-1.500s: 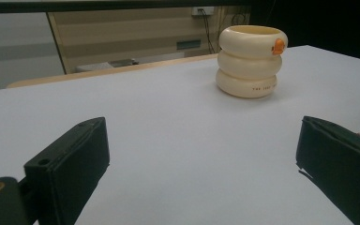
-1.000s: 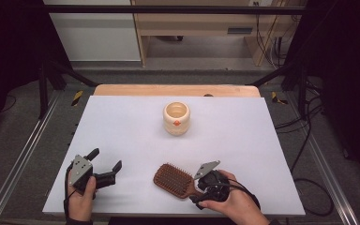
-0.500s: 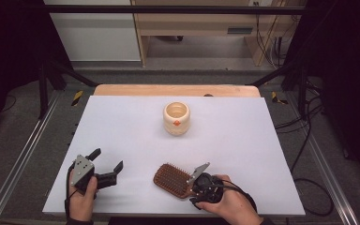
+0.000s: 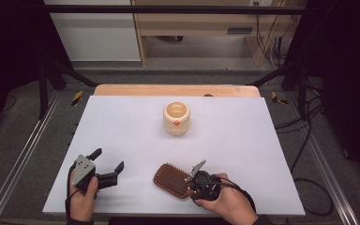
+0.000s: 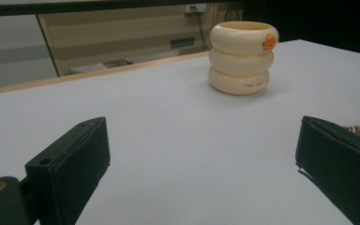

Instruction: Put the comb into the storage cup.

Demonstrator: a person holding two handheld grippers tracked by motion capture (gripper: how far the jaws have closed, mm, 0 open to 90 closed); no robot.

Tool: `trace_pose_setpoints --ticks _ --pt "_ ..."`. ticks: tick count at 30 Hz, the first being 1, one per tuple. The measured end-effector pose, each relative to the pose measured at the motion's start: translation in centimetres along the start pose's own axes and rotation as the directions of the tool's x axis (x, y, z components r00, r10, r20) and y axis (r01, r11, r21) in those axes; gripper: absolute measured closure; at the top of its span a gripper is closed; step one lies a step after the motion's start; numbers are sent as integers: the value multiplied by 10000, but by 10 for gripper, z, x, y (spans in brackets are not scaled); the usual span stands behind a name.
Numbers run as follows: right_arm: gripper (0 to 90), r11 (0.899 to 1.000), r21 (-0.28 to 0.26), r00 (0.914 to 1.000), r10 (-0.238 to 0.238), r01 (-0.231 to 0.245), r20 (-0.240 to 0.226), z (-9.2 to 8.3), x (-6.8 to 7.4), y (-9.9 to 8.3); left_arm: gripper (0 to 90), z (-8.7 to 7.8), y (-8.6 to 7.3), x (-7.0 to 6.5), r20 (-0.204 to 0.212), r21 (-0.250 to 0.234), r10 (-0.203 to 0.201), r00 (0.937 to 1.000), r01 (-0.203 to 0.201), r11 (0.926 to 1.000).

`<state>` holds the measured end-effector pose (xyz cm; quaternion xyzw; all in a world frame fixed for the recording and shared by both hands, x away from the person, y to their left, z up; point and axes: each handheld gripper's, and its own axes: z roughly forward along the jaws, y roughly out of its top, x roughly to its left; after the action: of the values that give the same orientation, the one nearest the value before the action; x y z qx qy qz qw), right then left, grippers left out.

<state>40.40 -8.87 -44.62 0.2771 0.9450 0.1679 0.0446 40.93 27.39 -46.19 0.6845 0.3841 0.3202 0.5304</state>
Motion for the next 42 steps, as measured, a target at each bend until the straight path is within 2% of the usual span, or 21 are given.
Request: trace_pose_setpoints --ticks 8,22,29,37,42 --pt "616 9996 234 9999 -159 159 1 4 0 4 30 0 0 0 21 -7 -37 10000 37 10000" --pt "691 9980 633 9999 56 -65 139 6 0 7 30 1 0 0 67 27 -38 10000 38 10000" --pt "707 9973 736 10000 1 -3 30 6 -1 8 30 1 0 -1 118 48 -8 9999 7 10000" --pt "723 9969 752 9998 -215 210 58 6 -1 9 30 0 0 -1 108 42 -21 9999 21 10000" --pt "726 9984 515 9997 -228 221 131 5 0 6 30 0 0 0 102 39 -45 9999 45 10000"
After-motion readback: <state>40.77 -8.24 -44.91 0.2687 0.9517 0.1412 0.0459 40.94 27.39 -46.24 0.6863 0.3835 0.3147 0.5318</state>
